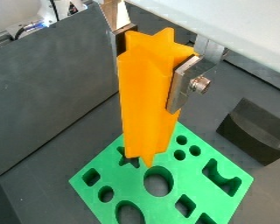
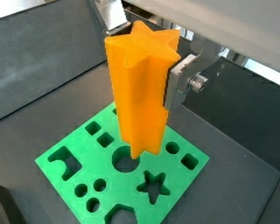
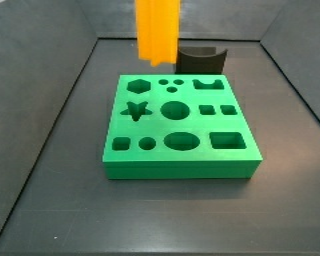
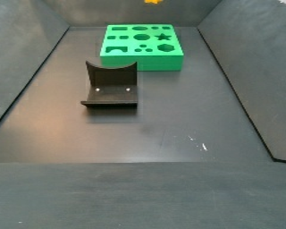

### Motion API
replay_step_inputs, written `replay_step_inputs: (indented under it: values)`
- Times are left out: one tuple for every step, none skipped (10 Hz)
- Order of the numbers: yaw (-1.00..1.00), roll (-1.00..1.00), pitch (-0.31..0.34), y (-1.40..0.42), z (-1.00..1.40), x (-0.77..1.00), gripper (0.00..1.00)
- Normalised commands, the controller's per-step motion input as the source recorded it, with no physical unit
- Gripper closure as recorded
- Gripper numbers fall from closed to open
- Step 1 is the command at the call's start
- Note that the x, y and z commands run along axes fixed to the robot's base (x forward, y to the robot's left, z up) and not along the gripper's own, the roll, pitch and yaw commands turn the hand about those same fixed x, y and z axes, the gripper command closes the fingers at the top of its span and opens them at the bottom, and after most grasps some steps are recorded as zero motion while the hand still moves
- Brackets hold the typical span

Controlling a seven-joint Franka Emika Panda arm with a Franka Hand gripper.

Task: Insert the star object.

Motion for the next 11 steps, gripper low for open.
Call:
replay_step_inputs:
  values:
    - [0.05, -0.01, 0.0, 0.0, -0.24, 0.16, 1.0]
    - [0.18, -0.07, -0.051, 0.08, -0.45, 0.18, 1.0]
    - [0.14, -0.17, -0.099, 0.06, -0.33, 0.01, 1.0]
    - [0.26, -0.09, -0.097, 0.04, -0.49, 0.04, 1.0]
    - [0.27, 0.14, -0.011, 0.01, -0.71, 0.0, 1.0]
    - [0.25, 0.2, -0.006, 0.0, -0.68, -0.02, 1.0]
    - [0.28, 0.27, -0.036, 0.0, -0.62, -0.15, 1.0]
    - [0.27, 0.32, -0.021, 0.0, -0.52, -0.23, 1.0]
    - [0.2, 0.25, -0.004, 0.0, -0.47, -0.19, 1.0]
    - [0.15, 0.22, 0.0, -0.01, -0.45, -0.16, 1.0]
    - [0.07, 0.14, 0.0, -0.01, -0.41, -0.11, 1.0]
